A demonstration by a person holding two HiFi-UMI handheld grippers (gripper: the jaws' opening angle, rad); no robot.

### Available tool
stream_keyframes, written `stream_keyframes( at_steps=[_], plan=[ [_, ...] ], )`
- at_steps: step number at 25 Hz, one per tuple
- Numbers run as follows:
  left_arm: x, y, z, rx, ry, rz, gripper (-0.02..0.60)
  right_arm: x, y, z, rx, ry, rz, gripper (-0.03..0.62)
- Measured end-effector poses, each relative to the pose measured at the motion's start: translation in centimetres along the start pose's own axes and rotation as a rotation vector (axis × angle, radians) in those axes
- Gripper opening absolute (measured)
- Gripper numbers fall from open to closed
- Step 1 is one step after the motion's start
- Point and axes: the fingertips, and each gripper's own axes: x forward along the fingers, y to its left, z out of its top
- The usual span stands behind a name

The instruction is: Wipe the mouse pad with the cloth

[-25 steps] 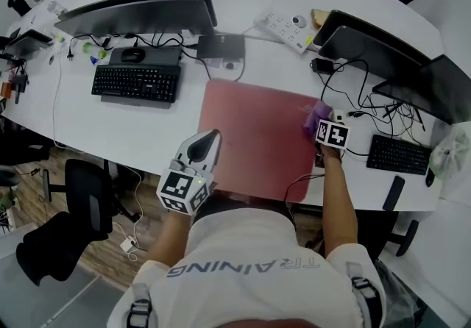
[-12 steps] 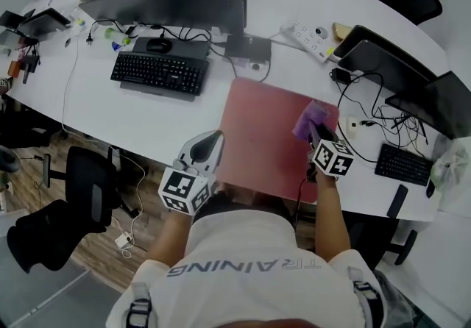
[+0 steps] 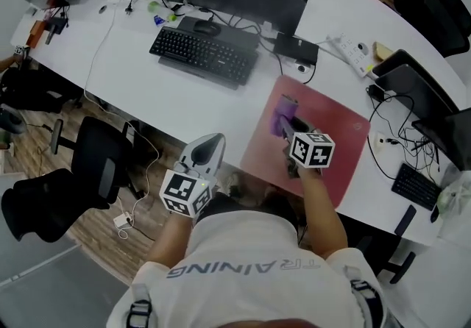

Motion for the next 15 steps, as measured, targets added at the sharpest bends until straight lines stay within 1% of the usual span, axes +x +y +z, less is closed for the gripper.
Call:
stream_keyframes(
  at_steps=[3, 6, 11, 15],
  plan=[
    [-2.3, 2.1, -0.4, -0.022, -0.008, 0.045, 0.035, 3.5, 2.0, -1.8, 0.002, 0.057, 0.020, 0.097],
    [-4.0, 3.7, -0.5, -0.039, -0.026, 0.072, 0.035, 6.2, 3.1, -3.9, 0.009, 0.107, 0.009, 0.097],
    [-5.3, 4.8, -0.7, -0.041, -0.033, 0.076, 0.035, 9.6, 3.1, -7.4, -0.015, 0.194, -0.042, 0.097],
    [-5.0, 5.0, -0.9, -0.041, -0.022, 0.063, 0.035, 9.9, 2.0, -8.3, -0.014, 0.228, -0.088, 0.097]
  ],
)
